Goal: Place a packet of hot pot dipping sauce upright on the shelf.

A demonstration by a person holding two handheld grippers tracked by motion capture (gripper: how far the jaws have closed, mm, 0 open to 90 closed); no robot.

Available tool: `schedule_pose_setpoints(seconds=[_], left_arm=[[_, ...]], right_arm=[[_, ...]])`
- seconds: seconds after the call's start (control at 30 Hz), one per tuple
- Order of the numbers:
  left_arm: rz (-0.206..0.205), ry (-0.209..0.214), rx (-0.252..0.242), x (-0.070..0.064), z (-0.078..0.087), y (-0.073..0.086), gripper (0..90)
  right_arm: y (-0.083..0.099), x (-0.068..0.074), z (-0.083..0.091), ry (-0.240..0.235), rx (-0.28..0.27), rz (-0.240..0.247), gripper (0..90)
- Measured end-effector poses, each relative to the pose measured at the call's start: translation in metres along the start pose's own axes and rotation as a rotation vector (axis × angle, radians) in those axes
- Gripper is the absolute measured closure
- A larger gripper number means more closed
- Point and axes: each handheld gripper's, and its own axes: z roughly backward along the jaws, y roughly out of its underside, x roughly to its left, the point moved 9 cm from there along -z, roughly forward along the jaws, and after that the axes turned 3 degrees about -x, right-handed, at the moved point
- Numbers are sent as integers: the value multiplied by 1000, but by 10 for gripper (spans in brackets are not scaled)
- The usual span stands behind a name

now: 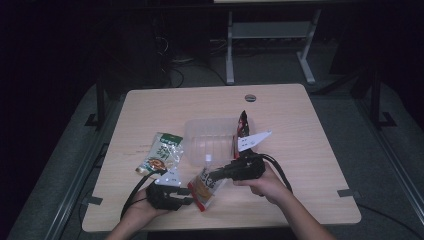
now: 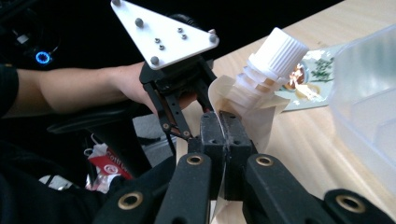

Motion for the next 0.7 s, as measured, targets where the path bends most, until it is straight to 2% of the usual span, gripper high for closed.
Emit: schedule_pose_setpoints(seconds=[0.23, 0.37, 0.5, 0.7], left_arm=[[23, -46, -5, 13, 15, 9, 542], [34, -54, 0, 17, 15, 11, 512], [42, -54, 8, 18, 13, 13, 495], [33, -54, 25, 19, 15, 16, 492]], right_arm=[[-8, -3, 11, 43, -23, 19, 896], [-13, -3, 15, 55, -36, 16, 896], [-19, -4, 17, 94, -24, 32, 896], [-30, -5, 22, 131, -29, 45, 896]])
